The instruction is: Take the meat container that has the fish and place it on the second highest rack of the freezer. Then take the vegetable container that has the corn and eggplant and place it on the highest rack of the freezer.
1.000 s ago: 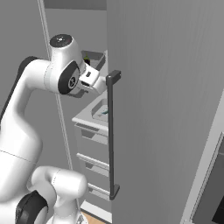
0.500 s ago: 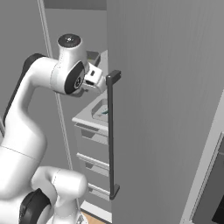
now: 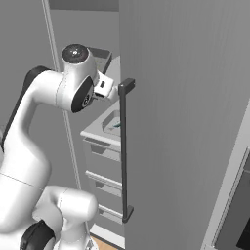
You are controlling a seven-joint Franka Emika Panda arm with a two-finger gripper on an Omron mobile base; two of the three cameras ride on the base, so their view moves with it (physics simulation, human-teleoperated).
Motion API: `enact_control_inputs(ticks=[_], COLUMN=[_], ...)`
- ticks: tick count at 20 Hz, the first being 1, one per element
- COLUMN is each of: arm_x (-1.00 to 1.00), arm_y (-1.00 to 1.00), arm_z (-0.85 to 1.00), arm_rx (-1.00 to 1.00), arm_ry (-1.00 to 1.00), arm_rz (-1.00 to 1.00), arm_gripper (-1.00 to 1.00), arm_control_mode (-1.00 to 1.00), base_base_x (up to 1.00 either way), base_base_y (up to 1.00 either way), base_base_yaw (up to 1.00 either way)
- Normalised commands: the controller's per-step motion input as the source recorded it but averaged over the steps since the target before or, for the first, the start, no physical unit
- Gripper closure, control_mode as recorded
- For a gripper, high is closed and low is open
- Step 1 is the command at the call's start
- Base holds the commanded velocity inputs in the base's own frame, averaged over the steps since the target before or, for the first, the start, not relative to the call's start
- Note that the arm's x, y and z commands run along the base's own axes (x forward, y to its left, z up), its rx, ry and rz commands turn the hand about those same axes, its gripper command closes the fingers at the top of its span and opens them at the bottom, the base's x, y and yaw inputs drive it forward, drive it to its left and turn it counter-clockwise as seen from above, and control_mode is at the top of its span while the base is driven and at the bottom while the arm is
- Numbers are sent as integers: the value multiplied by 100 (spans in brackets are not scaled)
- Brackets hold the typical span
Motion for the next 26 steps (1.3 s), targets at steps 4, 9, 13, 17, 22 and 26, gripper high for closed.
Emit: enact_control_inputs(ticks=[4, 9, 13, 17, 22, 26], arm_x=[1, 3, 2, 0, 12, 41], arm_y=[0, 0, 0, 0, 3, 3], arm_z=[61, 50, 29, -21, -63, -13], arm_rx=[0, -3, -11, -11, -18, -22], arm_ry=[-6, 8, 22, 8, 3, 11], arm_rz=[-3, -2, 0, 0, 0, 0], arm_gripper=[100, 100, 100, 100, 100, 100], arm_control_mode=[-100, -100, -100, -100, -100, -100], base_base_x=[0, 0, 0, 0, 0, 0], base_base_y=[0, 0, 0, 0, 0, 0], base_base_yaw=[0, 0, 0, 0, 0, 0])
